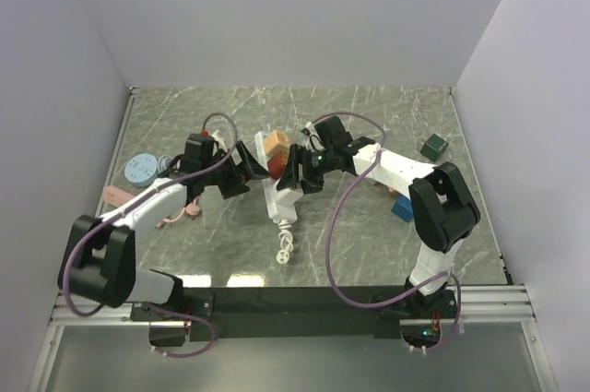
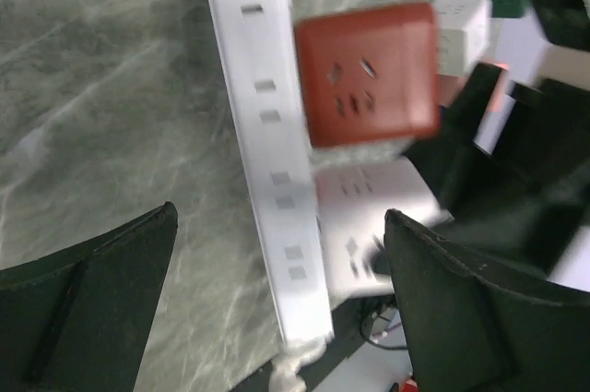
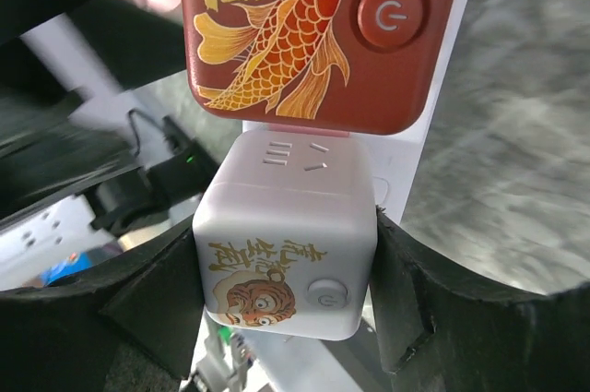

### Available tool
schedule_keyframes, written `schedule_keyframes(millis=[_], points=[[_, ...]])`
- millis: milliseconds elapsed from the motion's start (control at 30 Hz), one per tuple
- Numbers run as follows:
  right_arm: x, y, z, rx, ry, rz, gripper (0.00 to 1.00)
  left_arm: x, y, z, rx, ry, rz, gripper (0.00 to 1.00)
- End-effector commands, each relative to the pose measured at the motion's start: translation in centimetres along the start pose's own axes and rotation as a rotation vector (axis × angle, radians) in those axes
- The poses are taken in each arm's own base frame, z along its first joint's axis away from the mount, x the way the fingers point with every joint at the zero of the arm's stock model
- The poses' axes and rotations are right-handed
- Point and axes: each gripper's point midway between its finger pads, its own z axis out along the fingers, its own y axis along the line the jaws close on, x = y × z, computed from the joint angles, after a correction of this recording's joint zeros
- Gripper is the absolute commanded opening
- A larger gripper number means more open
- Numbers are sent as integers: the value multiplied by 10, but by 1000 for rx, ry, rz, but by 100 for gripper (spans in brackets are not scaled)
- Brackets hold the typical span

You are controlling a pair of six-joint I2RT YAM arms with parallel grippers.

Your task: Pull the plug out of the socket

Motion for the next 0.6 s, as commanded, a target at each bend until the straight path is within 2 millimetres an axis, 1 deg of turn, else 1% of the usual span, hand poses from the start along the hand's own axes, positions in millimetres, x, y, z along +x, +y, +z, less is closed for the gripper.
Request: schedule_keyframes(millis=[0,33,100,200,300,367,400,433,500,533,567], points=[[-4,49,-10,-229,6,-76,0,-15,-5,22,-5,-65,-3,99],[-4,48,-10,-231,7,-75,0,-14,3,32,-33,-50,-12,99],[-3,48,-10,-229,8,-83,0,-13,10,45,-71,-34,-15,99],[-1,44,-12,-207,10,-93,0,-8,4,56,-73,-19,1,98],[-1,41,-13,-188,0,-98,0,0,2,67,-99,1,23,92],[-3,40,-12,-180,-7,-99,0,9,-1,74,-95,26,26,77],[-4,40,-12,-175,-9,-101,0,12,2,78,-103,37,22,69],[-3,37,-12,-165,-3,-97,0,17,1,79,-107,49,25,52],[-3,37,-11,-162,-1,-100,0,20,7,82,-129,47,19,34],[-3,36,-11,-162,0,-99,0,22,7,83,-133,51,19,18],[-2,35,-10,-159,0,-98,0,24,11,84,-147,53,15,9]])
